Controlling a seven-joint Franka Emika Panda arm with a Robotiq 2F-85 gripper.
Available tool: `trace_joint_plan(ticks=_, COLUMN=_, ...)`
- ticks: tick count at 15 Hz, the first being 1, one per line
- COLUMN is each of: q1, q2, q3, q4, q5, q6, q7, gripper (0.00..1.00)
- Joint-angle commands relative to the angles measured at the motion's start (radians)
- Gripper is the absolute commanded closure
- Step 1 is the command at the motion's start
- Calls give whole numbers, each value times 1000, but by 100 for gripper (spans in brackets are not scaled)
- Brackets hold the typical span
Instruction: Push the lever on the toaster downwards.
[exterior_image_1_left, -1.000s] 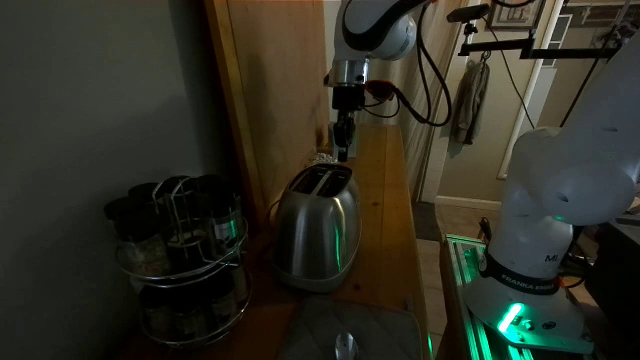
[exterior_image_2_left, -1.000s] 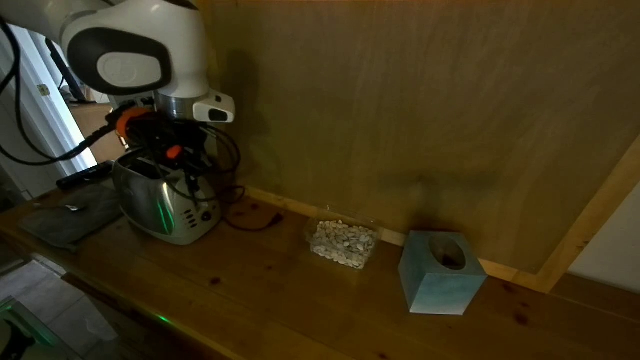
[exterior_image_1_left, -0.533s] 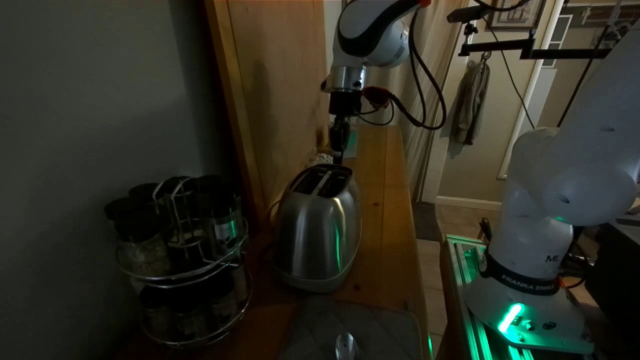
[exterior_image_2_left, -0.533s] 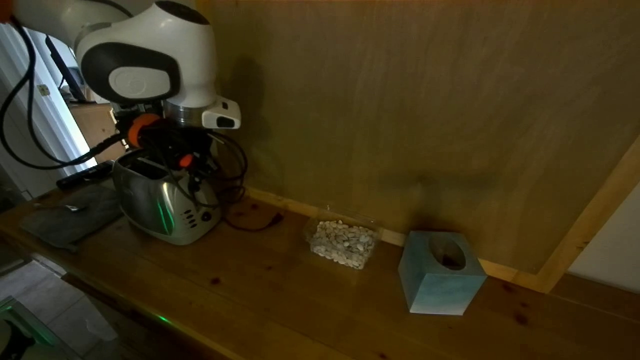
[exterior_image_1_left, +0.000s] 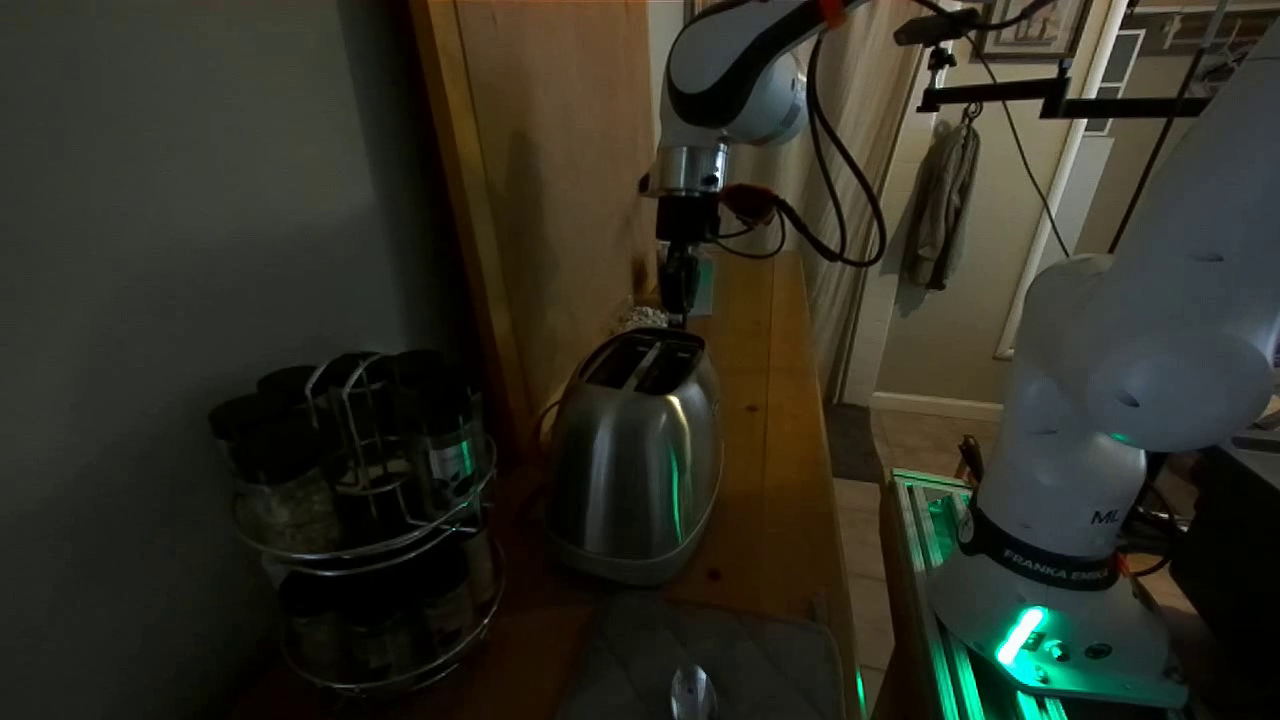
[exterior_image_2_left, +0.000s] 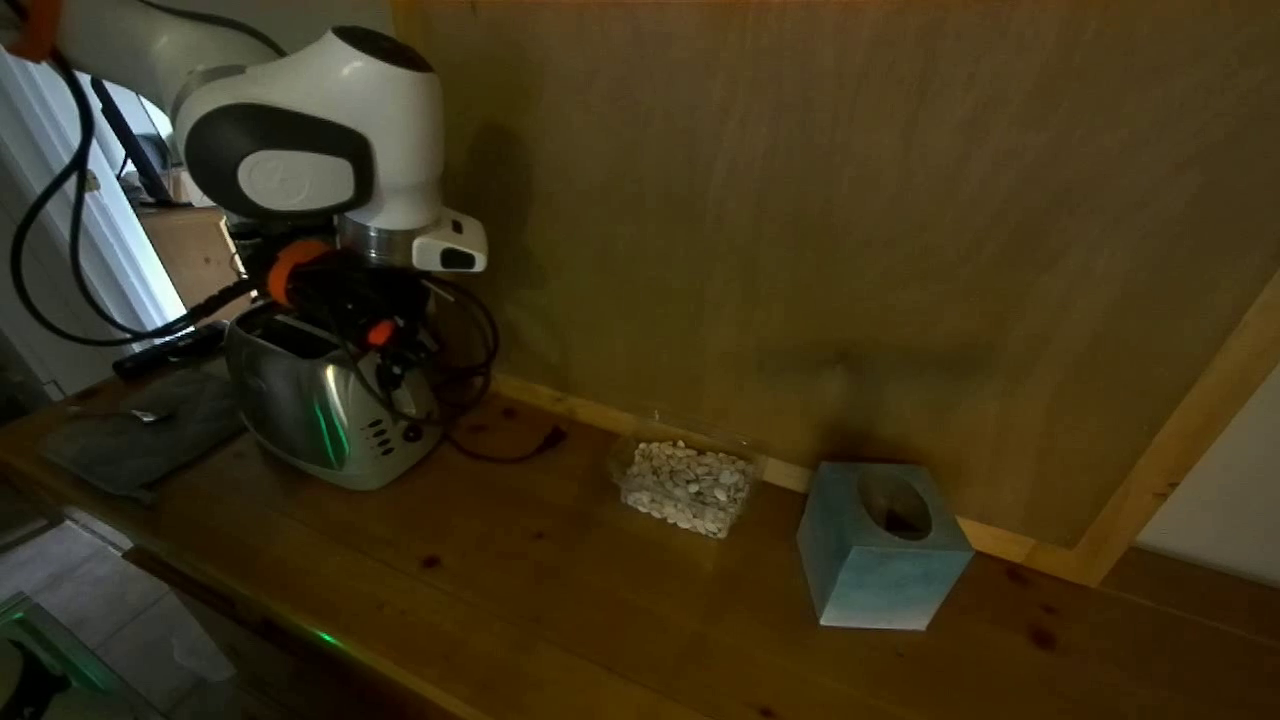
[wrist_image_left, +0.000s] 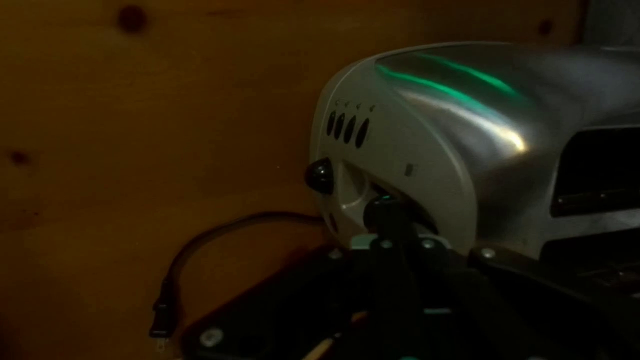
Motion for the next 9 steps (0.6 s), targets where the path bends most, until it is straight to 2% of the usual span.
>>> trace_joint_plan(ticks=1, q1=-2, q2=37, q3=-5, q4=14, q5=19, q6=0, q7=-20, gripper=100)
trace_joint_plan(ticks=6, q1=-10, q2=68, q3=-22, q4=15, q5=35, q6=-4, q7=-41, gripper=100)
trace_joint_plan(ticks=9, q1=-8, q2=85, q3=-41, q4=24, q5=91, q6=-18, q7=-80, gripper=100)
